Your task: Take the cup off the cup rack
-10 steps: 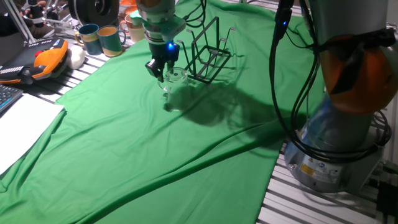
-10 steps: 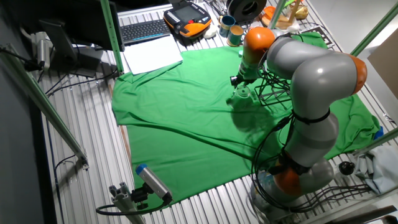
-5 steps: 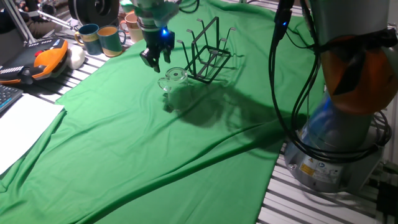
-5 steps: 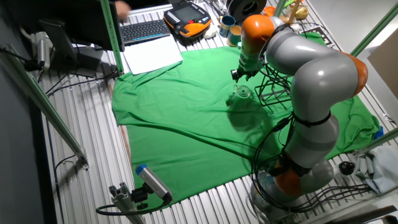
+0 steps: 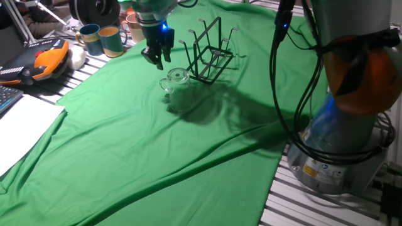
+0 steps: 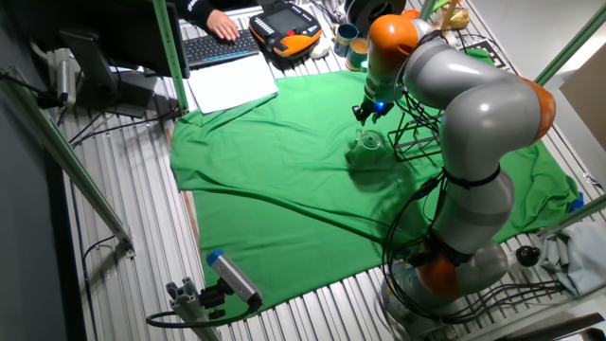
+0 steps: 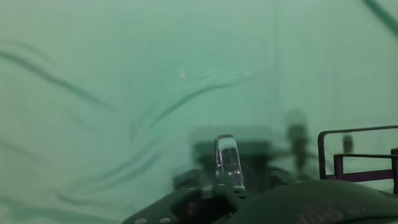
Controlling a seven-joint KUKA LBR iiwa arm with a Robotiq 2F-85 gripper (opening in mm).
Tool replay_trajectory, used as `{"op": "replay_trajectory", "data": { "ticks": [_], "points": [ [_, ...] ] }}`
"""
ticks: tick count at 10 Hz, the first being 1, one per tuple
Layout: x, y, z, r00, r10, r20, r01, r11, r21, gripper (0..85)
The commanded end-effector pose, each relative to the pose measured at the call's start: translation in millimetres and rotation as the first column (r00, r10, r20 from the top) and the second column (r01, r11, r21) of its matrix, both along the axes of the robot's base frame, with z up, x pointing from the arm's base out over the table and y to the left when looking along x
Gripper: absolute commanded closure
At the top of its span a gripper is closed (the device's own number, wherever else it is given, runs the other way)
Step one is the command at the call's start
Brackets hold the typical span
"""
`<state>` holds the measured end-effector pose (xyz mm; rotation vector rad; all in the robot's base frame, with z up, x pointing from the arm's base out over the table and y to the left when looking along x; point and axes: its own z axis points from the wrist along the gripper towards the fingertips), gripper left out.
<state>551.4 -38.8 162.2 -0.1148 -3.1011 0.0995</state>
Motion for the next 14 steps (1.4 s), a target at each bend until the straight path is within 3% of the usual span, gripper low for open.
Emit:
{"op": "replay_trajectory", "data": {
  "ticks": [1, 14],
  "points": [
    [0.0, 0.1, 0.1, 1.000, 0.008, -0.008, -0.008, 1.000, 0.003, 68.0],
    [2.5, 0.0, -0.3, 1.000, 0.027, 0.005, -0.028, 1.000, 0.014, 68.0]
  ]
}}
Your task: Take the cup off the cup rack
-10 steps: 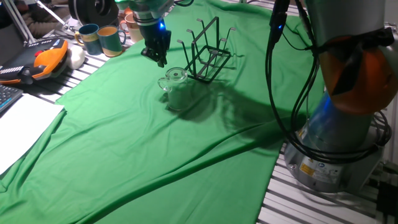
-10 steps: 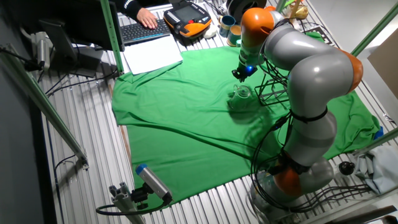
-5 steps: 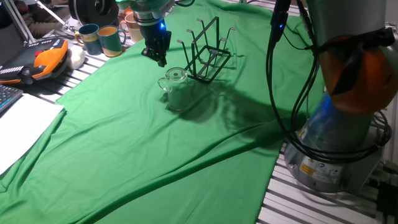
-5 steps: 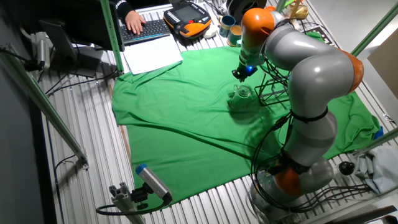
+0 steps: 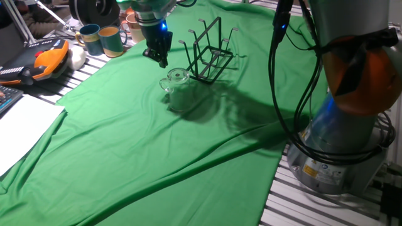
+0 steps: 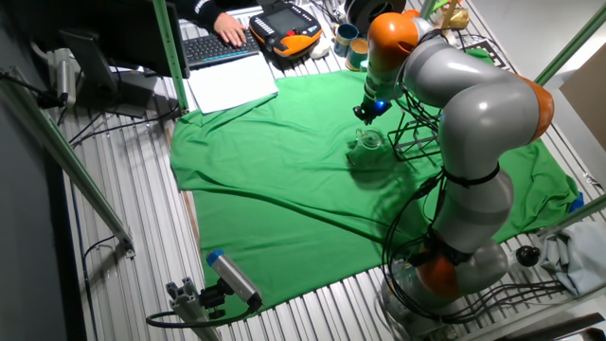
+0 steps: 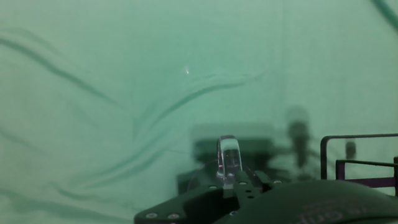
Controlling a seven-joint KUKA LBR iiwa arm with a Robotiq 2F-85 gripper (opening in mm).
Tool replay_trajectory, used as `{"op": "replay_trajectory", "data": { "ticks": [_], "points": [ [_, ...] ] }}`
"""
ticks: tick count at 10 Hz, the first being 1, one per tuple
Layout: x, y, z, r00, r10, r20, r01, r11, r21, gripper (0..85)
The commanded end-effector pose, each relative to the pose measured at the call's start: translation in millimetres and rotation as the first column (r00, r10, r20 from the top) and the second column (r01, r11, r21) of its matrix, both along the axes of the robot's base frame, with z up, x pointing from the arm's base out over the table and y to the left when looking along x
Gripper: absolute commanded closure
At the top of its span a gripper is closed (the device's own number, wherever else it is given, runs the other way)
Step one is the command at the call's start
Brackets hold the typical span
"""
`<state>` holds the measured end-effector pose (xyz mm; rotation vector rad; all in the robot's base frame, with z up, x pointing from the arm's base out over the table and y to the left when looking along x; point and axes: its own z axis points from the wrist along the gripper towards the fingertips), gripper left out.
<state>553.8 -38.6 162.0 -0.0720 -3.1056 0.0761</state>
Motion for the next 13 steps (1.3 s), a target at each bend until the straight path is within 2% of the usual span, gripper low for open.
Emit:
{"op": "replay_trajectory", "data": {
  "ticks": [1, 5, 8, 10, 13],
  "points": [
    [-0.2, -0.1, -0.2, 1.000, 0.000, -0.007, 0.000, 1.000, 0.002, 68.0],
    [0.8, 0.2, -2.4, 0.999, 0.003, -0.038, -0.003, 1.000, 0.007, 68.0],
    [3.8, 0.2, -4.6, 0.999, 0.007, -0.044, -0.006, 0.999, 0.039, 68.0],
    [4.5, 0.7, -5.9, 0.998, 0.017, -0.055, -0.014, 0.999, 0.048, 68.0],
    [4.5, 0.5, -4.2, 0.998, 0.032, -0.058, -0.029, 0.998, 0.046, 68.0]
  ]
}}
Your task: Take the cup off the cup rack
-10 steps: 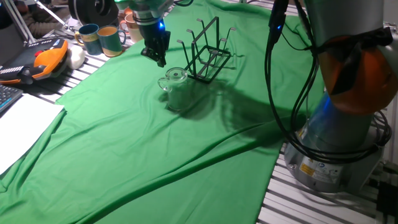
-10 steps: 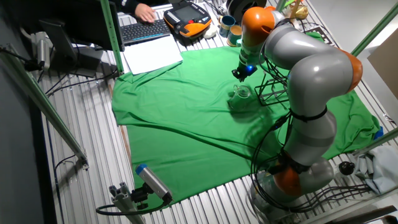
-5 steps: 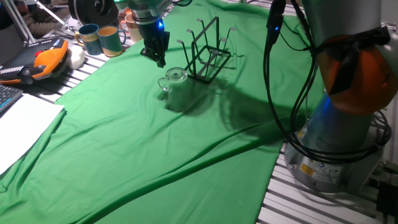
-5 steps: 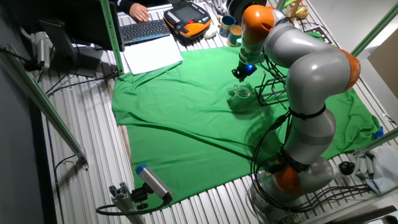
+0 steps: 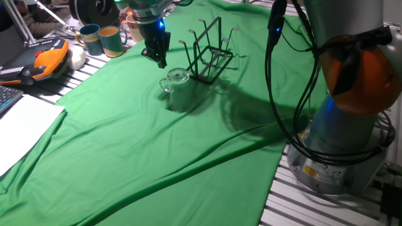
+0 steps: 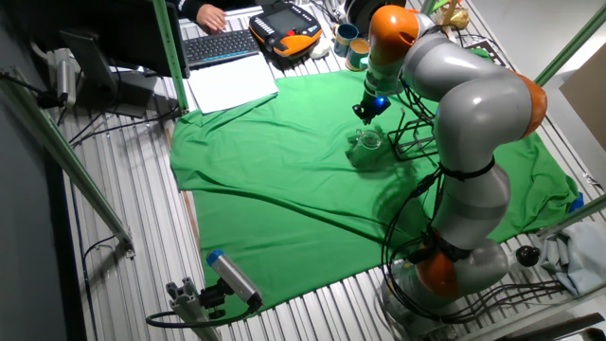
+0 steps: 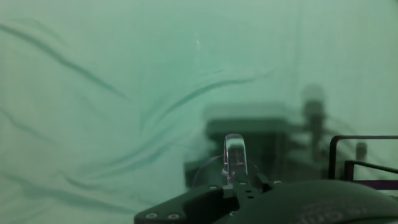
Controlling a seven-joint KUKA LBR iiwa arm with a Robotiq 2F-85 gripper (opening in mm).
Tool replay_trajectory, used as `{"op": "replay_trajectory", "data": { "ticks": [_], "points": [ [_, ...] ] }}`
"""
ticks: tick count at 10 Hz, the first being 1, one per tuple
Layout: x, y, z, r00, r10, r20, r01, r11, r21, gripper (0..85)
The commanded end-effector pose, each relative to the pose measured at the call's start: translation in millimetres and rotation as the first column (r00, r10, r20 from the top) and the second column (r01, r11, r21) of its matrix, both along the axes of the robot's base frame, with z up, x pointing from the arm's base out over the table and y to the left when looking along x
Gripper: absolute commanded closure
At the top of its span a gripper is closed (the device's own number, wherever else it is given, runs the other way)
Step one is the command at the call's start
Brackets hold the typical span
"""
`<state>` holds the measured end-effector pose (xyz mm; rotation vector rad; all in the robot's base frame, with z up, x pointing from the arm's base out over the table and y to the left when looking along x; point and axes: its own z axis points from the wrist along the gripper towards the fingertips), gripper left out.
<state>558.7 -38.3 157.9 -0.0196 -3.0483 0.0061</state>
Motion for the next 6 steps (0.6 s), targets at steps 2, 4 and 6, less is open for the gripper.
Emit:
{"op": "replay_trajectory", "data": {
  "ticks": [2, 4, 6],
  "points": [
    [-1.8, -0.8, 3.1, 1.000, 0.001, 0.003, -0.001, 1.000, 0.008, 68.0],
    [-5.4, -0.5, 4.9, 1.000, -0.001, 0.022, 0.000, 1.000, 0.011, 68.0],
    [-7.4, 1.8, 0.7, 1.000, -0.004, 0.029, 0.003, 1.000, 0.011, 68.0]
  ]
}}
